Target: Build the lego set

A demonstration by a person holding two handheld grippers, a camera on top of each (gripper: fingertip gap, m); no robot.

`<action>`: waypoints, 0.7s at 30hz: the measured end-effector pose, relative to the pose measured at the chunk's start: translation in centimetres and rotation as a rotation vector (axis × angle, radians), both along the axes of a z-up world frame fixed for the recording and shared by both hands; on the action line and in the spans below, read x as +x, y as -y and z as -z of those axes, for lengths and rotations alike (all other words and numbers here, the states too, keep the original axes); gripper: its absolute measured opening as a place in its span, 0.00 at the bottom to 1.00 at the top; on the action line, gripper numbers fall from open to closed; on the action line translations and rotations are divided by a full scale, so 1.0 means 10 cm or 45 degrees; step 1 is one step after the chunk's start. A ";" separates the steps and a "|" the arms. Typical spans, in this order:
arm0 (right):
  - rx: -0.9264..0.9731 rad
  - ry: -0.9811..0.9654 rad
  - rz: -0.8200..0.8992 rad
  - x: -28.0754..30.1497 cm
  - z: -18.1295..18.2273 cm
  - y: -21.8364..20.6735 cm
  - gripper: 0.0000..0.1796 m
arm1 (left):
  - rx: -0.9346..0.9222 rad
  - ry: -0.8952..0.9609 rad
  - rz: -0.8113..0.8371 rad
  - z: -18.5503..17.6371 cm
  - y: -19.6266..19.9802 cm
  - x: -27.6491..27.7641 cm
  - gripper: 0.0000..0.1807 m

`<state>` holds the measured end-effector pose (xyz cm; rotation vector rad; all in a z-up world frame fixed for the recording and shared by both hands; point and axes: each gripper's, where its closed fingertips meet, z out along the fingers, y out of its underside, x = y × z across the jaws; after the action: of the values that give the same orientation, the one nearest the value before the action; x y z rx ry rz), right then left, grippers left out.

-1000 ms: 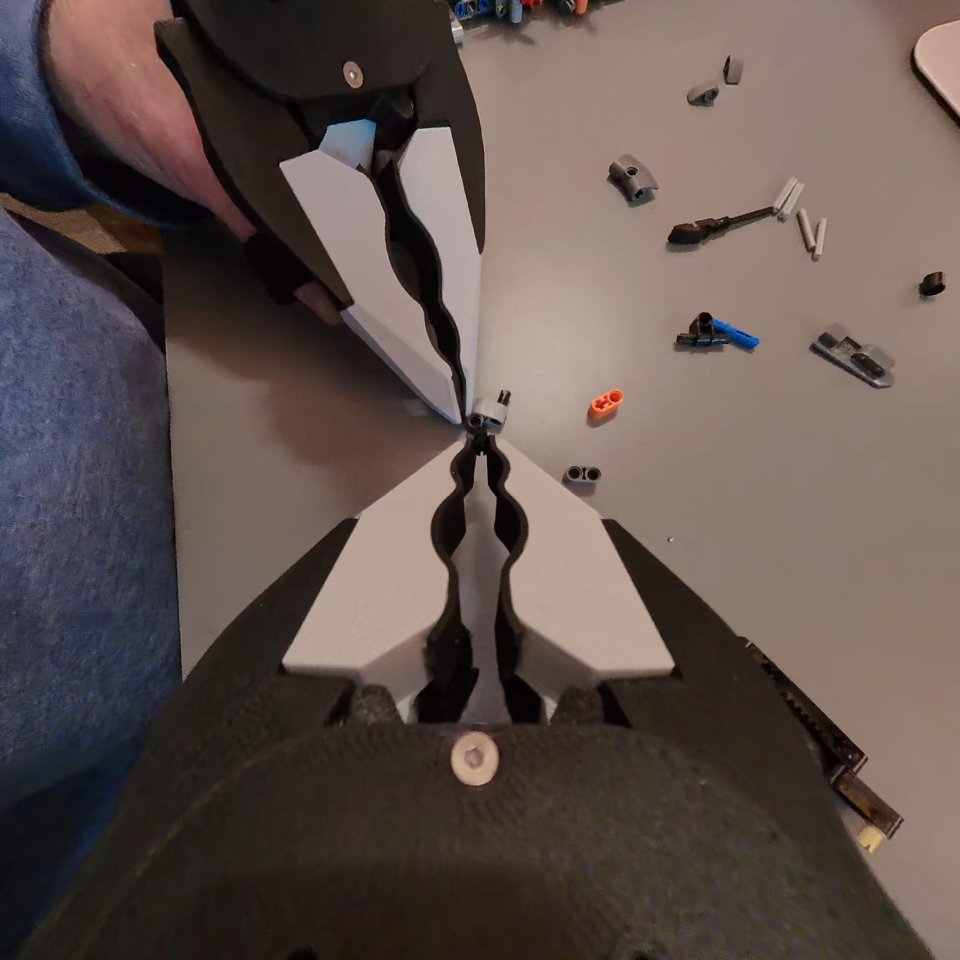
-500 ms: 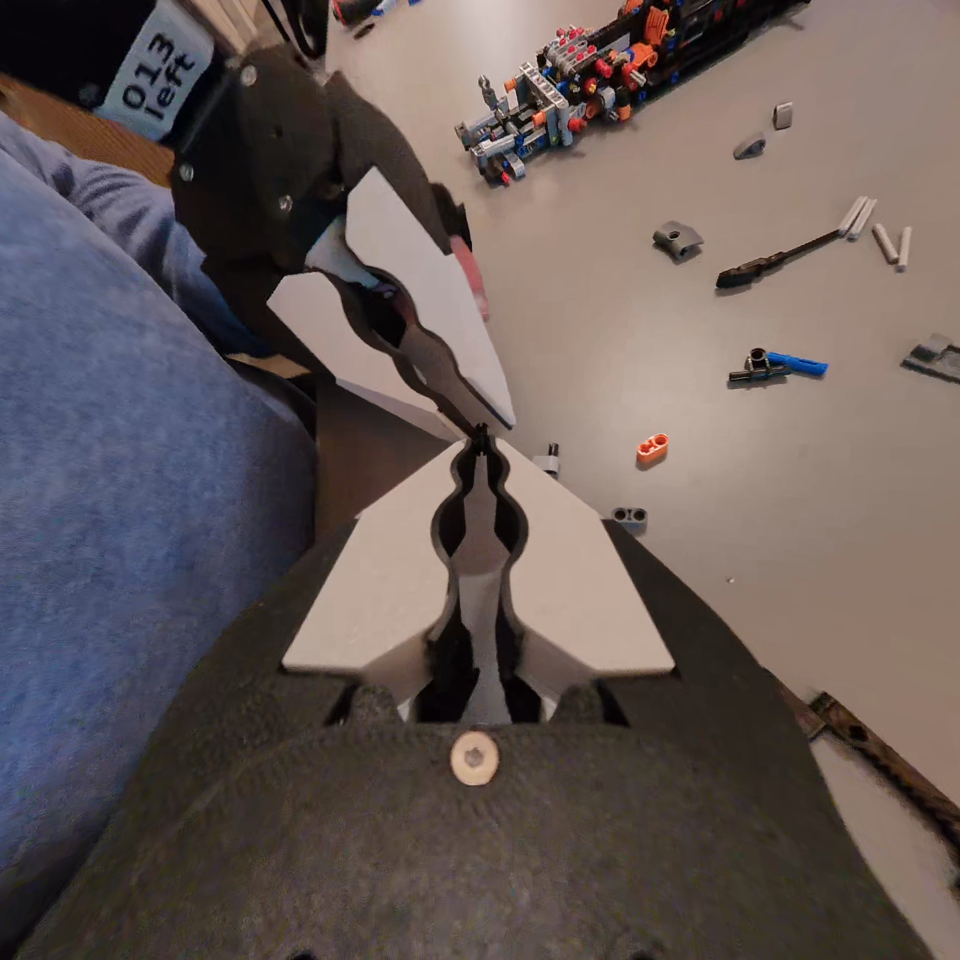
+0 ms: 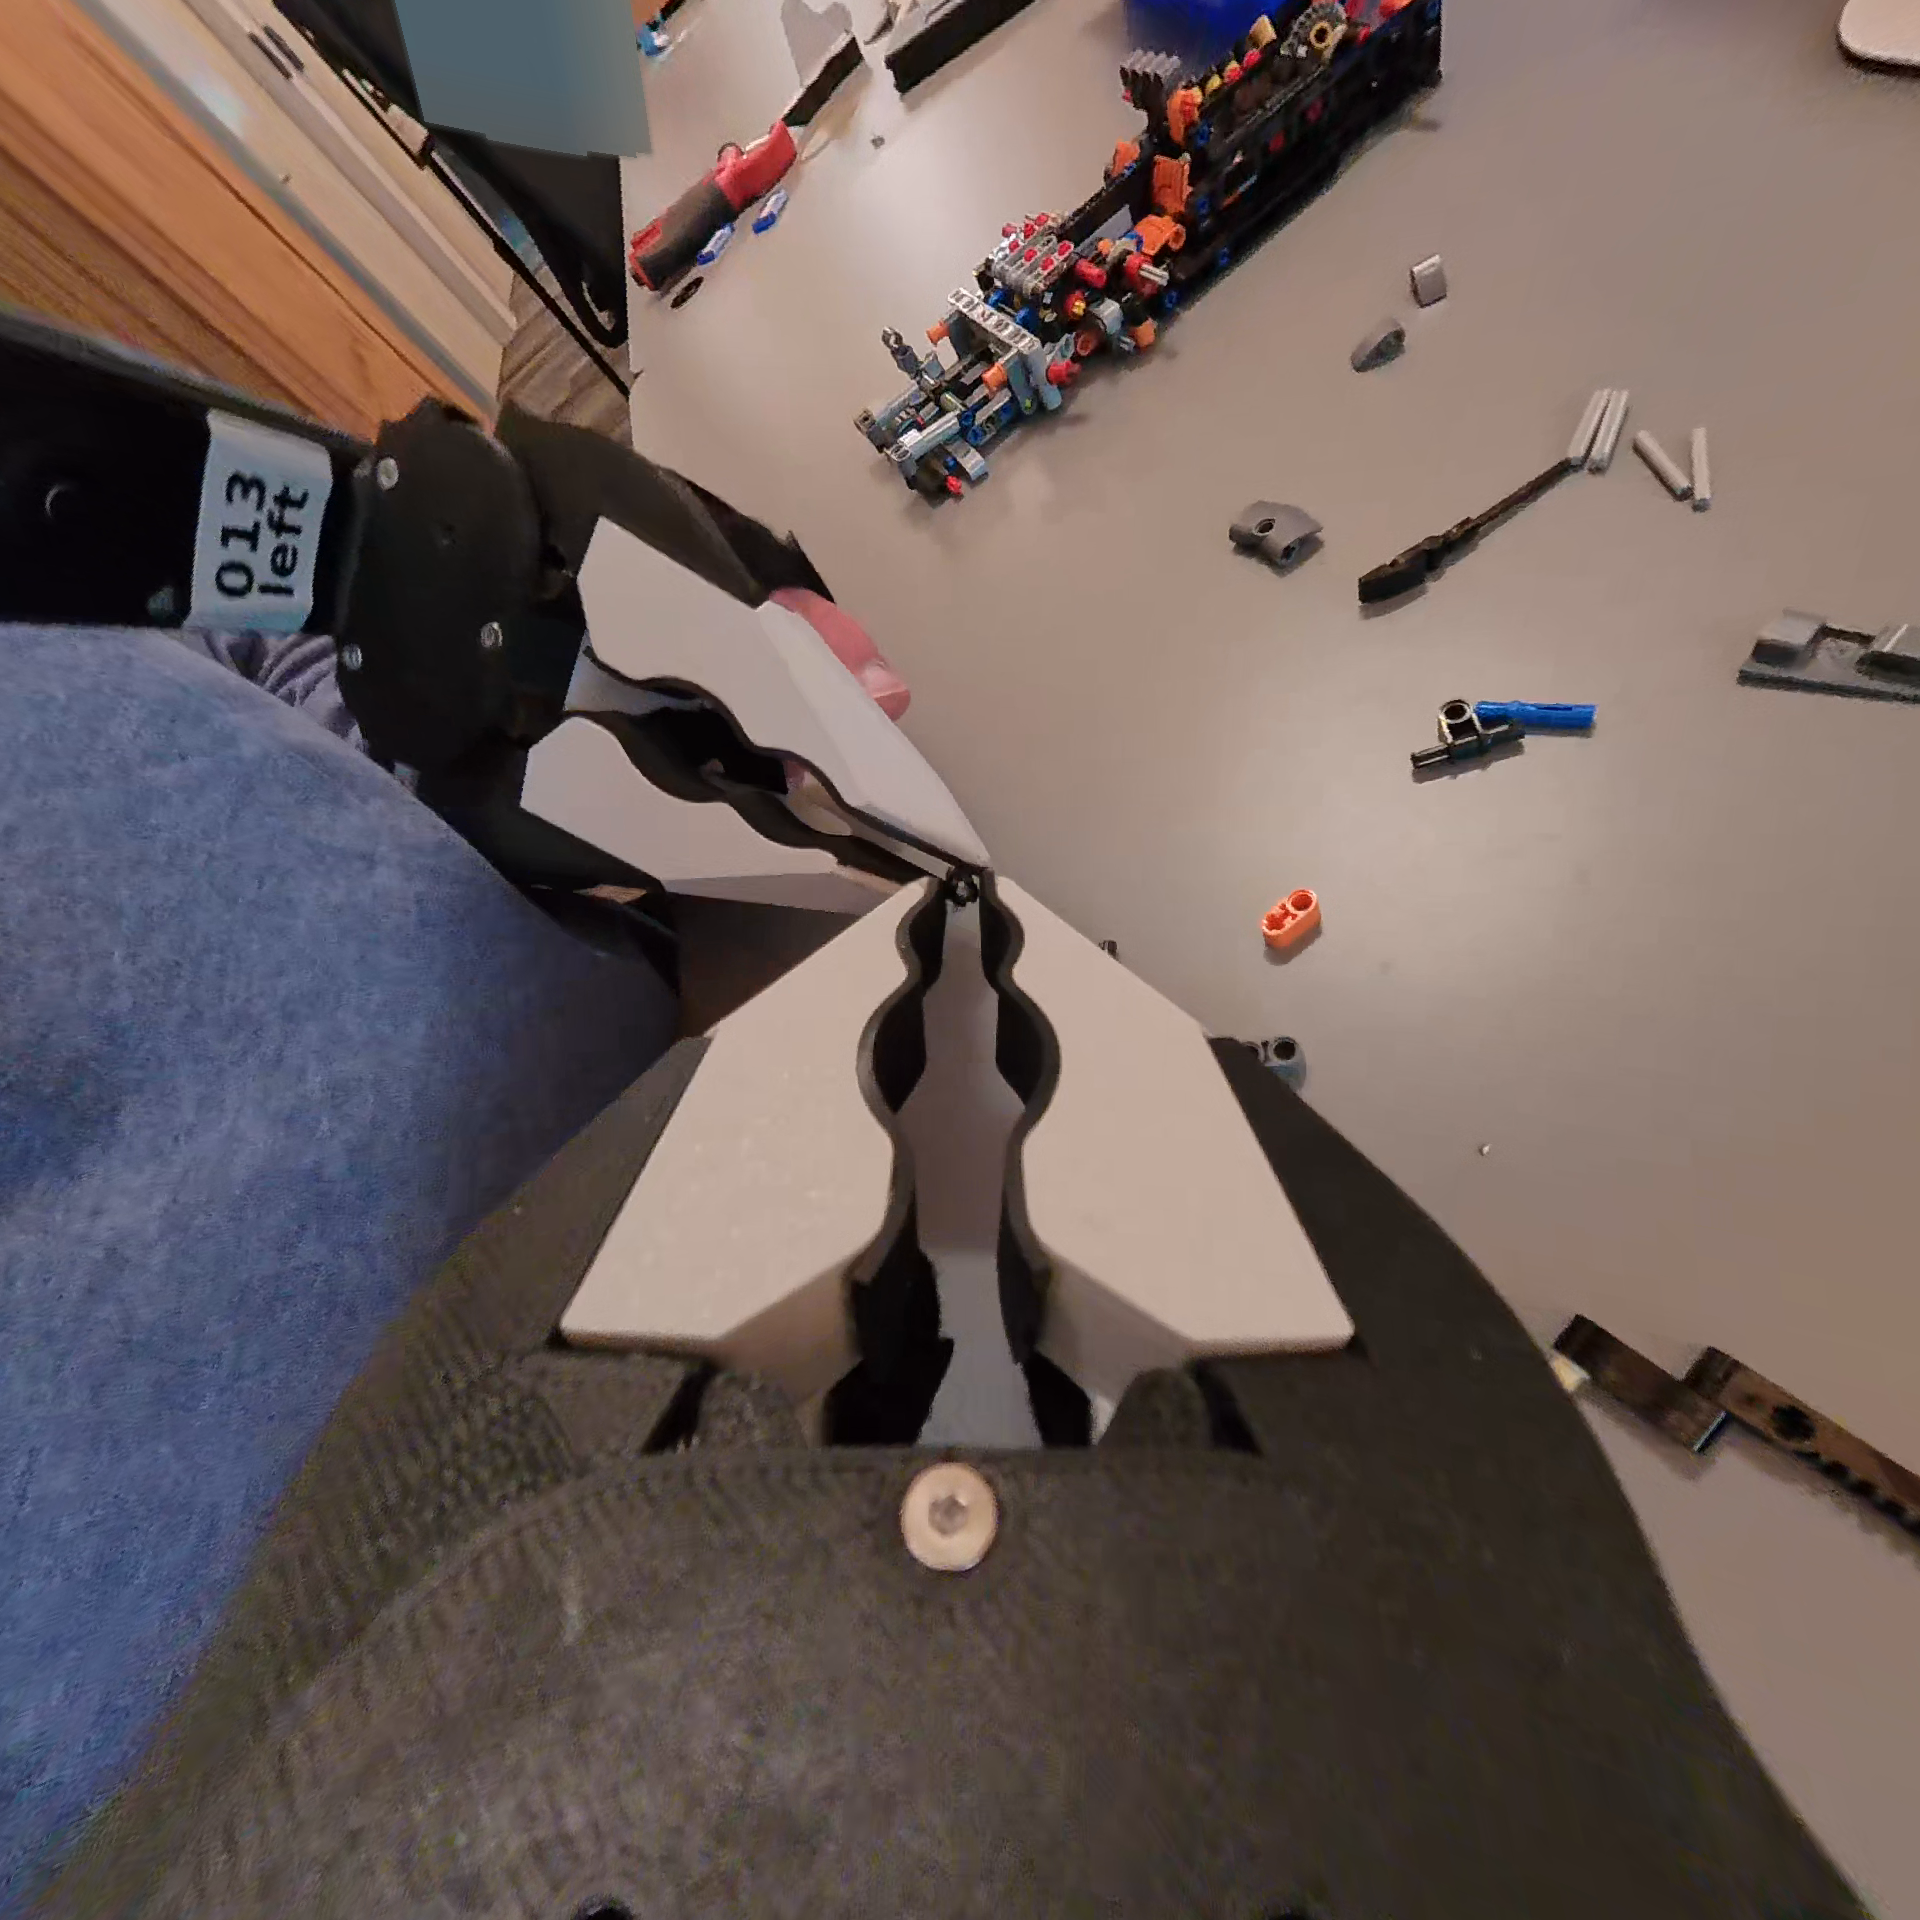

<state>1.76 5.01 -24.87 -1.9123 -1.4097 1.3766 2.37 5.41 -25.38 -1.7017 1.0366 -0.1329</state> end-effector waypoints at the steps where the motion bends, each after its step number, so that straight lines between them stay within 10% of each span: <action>1: -0.018 -0.002 0.007 0.00 -0.01 0.00 0.03 | 0.027 -0.027 -0.001 -0.01 0.00 0.01 0.01; 10: -0.050 0.011 0.021 0.01 0.04 0.03 0.01 | 0.083 -0.140 0.051 0.04 0.03 0.01 0.02; 21: 0.486 0.463 -0.190 0.01 0.60 0.05 0.01 | -0.434 -0.112 0.169 0.63 0.11 -0.22 0.05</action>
<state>1.90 4.48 -30.84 -1.8859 -1.8615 0.7588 0.15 4.34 -31.72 -1.9565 1.2472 -0.3389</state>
